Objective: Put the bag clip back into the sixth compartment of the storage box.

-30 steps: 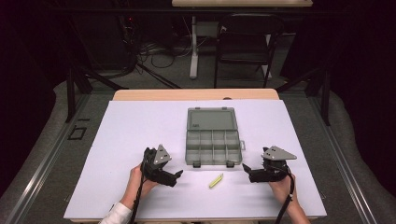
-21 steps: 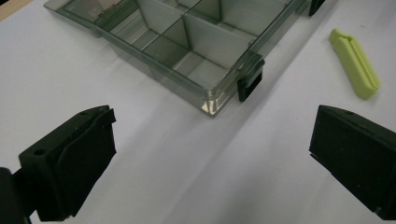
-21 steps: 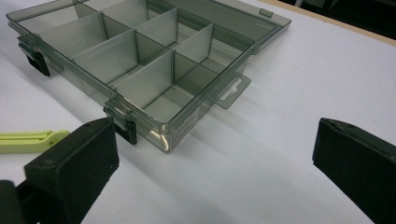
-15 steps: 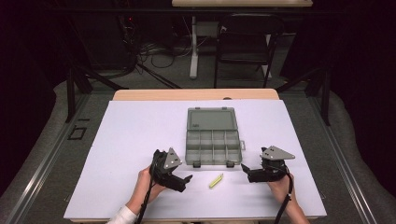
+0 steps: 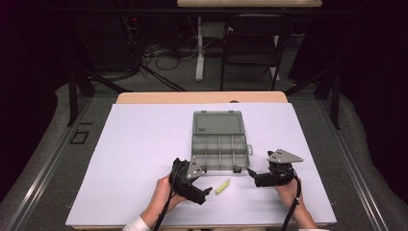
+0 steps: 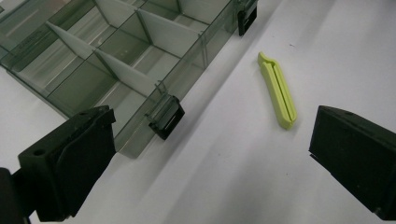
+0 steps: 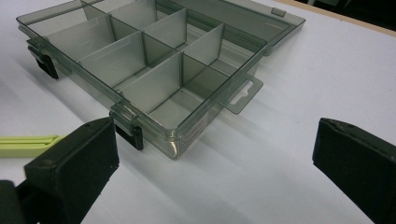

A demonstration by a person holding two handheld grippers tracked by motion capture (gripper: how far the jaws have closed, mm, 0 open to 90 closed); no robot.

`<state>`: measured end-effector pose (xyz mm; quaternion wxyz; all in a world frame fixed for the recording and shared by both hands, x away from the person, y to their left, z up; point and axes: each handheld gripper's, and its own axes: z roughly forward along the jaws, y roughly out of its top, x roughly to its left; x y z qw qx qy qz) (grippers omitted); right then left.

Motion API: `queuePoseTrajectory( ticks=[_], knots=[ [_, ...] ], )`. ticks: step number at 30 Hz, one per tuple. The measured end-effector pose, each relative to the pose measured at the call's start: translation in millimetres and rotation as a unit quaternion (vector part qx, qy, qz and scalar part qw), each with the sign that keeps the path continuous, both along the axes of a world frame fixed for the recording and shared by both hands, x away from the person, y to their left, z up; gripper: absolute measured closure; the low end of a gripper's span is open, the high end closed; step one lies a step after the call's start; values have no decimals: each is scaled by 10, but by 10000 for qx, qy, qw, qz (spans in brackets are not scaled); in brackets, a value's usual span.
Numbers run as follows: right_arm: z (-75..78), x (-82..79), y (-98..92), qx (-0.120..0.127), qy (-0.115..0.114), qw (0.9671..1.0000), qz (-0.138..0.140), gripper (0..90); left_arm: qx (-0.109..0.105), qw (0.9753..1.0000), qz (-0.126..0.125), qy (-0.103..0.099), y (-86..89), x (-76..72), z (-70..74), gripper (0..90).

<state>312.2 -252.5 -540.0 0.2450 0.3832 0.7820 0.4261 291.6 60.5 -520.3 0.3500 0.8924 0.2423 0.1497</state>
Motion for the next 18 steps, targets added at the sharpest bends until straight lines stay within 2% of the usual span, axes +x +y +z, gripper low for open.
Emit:
queuePoseTrajectory(
  ticks=[2,5,7,9,13,15,18],
  knots=[
    [-6,8,10,14,48,10000,16,0,-52,10000,-20,74,-28,0,-8,1],
    [5,17,24,-38,16,10000,59,0,6,9999,-94,52,-80,-8,-9,1],
    [11,24,26,2,-31,10000,56,0,-42,9999,-116,101,-113,-14,-10,1],
    [3,32,16,29,16,10000,43,0,-72,9997,-148,165,-161,-25,-13,1],
    [6,28,12,25,3,10000,31,0,42,9994,-316,154,-285,-46,-28,7],
    [20,26,16,28,-34,10000,14,0,101,9989,-419,180,-341,-57,-39,46],
    [26,17,18,30,-32,10000,9,0,137,9981,-542,270,-407,-59,-75,166]
  ],
)
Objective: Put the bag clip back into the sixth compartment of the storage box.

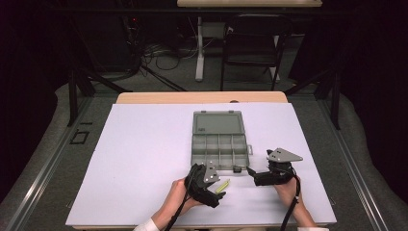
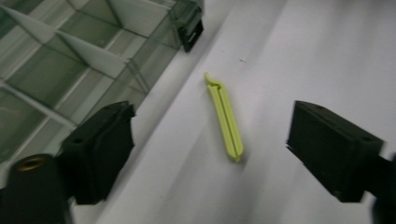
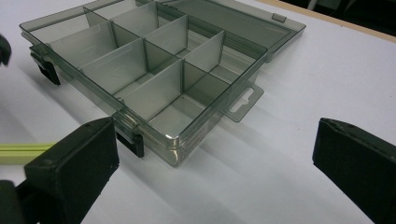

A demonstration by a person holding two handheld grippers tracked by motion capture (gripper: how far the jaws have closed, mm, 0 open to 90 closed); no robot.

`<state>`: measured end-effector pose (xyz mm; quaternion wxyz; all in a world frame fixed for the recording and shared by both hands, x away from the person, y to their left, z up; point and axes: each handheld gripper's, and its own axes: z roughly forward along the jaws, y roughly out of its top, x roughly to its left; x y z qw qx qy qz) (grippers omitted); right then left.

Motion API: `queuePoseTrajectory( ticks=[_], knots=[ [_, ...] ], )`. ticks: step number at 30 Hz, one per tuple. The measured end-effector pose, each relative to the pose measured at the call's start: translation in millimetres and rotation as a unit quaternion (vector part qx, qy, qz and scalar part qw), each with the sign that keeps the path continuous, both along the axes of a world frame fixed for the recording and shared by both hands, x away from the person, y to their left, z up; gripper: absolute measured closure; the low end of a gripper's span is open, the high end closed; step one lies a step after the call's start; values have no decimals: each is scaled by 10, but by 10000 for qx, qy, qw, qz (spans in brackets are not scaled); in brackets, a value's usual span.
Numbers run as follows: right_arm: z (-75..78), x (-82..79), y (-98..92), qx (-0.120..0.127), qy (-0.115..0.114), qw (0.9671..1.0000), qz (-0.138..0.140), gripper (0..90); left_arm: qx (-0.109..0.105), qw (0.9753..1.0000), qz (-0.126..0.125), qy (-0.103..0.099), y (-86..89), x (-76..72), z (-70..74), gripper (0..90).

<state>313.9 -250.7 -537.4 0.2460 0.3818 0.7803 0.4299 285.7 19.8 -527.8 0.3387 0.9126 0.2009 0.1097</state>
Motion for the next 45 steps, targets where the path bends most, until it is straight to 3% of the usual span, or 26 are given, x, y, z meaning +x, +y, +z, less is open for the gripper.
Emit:
queuePoseTrajectory(
  ticks=[6,11,15,23,26,33,45],
  knots=[
    [0,14,8,-11,-53,10000,51,0,116,9998,-94,152,-86,25,-75,331],
    [-23,10,13,-55,-37,9999,135,0,-24,9996,-131,244,-124,86,-118,512],
    [-19,19,13,-45,-33,9999,99,0,-89,9991,-172,373,-124,136,-163,595],
    [-2,-11,24,-113,-85,9998,125,0,47,9987,-282,429,-157,126,-234,682],
    [-6,-2,14,-133,-80,9999,73,0,11,9986,-386,351,-149,114,-244,726],
    [-19,1,25,-154,-62,9998,97,0,-120,9983,-410,404,-123,117,-264,793],
    [-19,0,24,-158,-80,9998,79,0,-266,9979,-419,412,-72,97,-280,802]
  ],
)
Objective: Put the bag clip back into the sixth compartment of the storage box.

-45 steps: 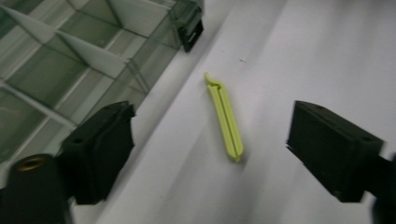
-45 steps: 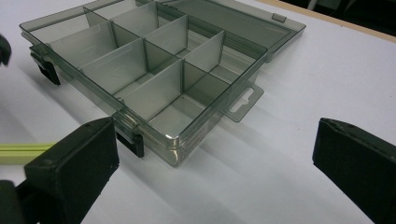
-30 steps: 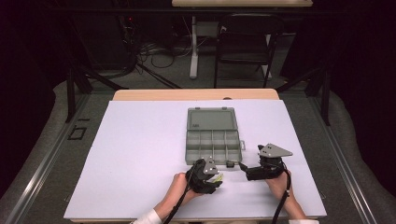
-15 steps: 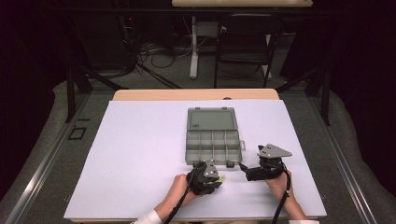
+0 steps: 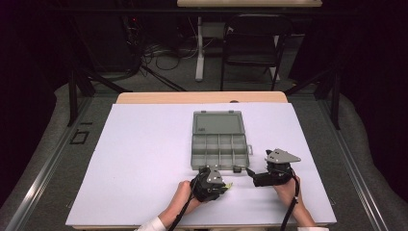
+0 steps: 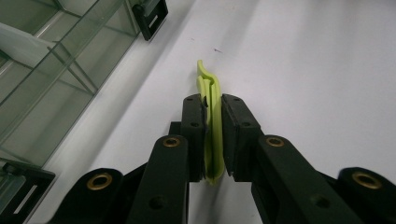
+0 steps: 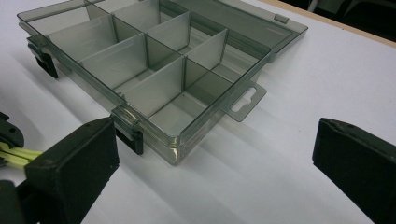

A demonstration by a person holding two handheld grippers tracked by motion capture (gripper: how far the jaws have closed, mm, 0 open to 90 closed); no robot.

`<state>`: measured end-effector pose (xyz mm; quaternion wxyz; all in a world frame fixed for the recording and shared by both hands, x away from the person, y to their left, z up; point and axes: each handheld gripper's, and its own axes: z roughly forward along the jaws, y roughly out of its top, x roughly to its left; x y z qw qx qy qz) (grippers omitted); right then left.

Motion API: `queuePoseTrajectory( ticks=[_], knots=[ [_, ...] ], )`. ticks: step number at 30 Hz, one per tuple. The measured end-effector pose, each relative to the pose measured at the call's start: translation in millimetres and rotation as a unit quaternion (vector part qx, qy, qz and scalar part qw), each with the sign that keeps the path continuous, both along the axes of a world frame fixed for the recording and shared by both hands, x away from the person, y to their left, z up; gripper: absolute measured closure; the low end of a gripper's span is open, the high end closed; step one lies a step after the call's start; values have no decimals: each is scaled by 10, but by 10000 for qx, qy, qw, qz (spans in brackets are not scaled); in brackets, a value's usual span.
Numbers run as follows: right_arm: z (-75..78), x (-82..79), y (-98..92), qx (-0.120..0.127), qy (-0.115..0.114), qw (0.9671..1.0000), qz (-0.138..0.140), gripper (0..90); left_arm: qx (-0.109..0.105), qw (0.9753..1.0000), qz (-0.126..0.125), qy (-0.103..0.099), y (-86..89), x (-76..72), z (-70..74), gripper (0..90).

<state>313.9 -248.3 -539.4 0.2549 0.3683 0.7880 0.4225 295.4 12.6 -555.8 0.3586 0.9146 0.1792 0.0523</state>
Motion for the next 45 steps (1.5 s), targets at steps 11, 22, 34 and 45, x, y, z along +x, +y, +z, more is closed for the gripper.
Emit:
queuePoseTrajectory(
  ticks=[11,22,34,45],
  knots=[
    [2,5,-3,-1,-17,10000,-27,0,-26,10000,-36,-75,74,-46,24,802],
    [2,7,-14,-4,-16,10000,-24,0,-11,9999,-74,-117,148,-92,49,802],
    [0,11,-32,16,-18,10000,-63,0,-15,9998,-110,-164,200,-134,84,801],
    [-5,8,-26,1,-24,10000,-48,0,3,9997,-120,-207,228,-151,120,801]
  ],
)
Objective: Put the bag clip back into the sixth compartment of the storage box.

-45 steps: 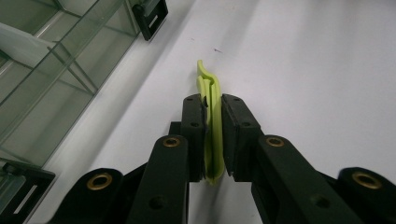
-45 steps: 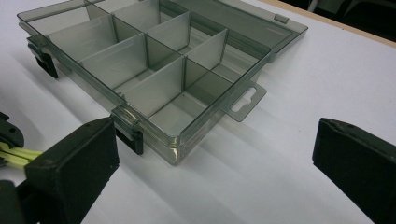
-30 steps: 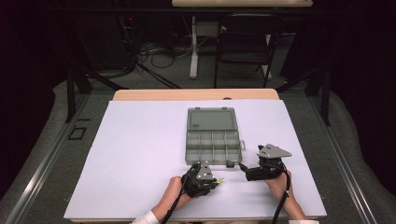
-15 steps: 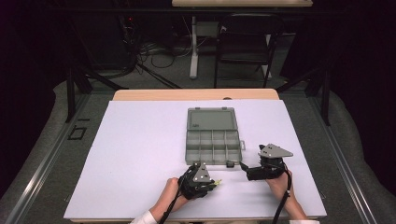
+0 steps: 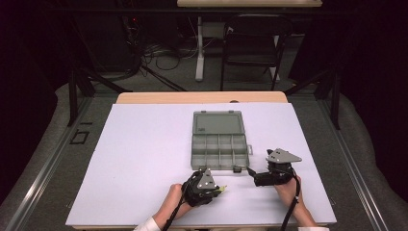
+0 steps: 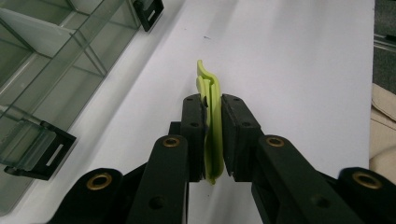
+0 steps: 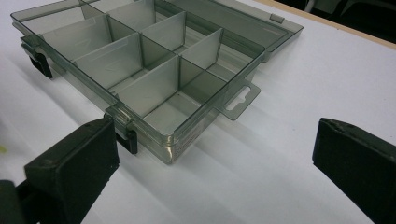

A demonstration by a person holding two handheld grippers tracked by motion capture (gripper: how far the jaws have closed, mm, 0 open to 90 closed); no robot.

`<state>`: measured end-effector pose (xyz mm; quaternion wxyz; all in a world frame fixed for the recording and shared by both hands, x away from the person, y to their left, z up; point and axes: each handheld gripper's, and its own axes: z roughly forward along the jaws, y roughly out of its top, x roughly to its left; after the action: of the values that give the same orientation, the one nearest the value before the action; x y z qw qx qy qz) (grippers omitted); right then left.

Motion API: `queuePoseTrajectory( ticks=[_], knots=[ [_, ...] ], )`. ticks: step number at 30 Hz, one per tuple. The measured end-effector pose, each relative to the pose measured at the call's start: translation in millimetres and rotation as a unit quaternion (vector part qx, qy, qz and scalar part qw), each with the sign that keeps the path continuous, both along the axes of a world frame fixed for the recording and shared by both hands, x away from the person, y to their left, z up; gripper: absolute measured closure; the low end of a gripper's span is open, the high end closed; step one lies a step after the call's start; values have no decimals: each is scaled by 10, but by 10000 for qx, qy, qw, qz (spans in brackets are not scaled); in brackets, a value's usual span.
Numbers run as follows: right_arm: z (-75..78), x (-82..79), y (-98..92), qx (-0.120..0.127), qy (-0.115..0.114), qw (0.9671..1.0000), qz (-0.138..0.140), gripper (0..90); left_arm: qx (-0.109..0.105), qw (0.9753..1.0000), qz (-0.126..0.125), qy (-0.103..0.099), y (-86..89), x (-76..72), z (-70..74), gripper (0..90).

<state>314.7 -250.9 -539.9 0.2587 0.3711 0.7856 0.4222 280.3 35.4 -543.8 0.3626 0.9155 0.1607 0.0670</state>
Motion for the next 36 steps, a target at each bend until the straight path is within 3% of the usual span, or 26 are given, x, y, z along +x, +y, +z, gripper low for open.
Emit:
queuePoseTrajectory(
  ticks=[36],
  knots=[
    [-1,3,-3,-1,-3,10000,-43,0,-165,9994,230,-222,189,67,228,801]
  ],
)
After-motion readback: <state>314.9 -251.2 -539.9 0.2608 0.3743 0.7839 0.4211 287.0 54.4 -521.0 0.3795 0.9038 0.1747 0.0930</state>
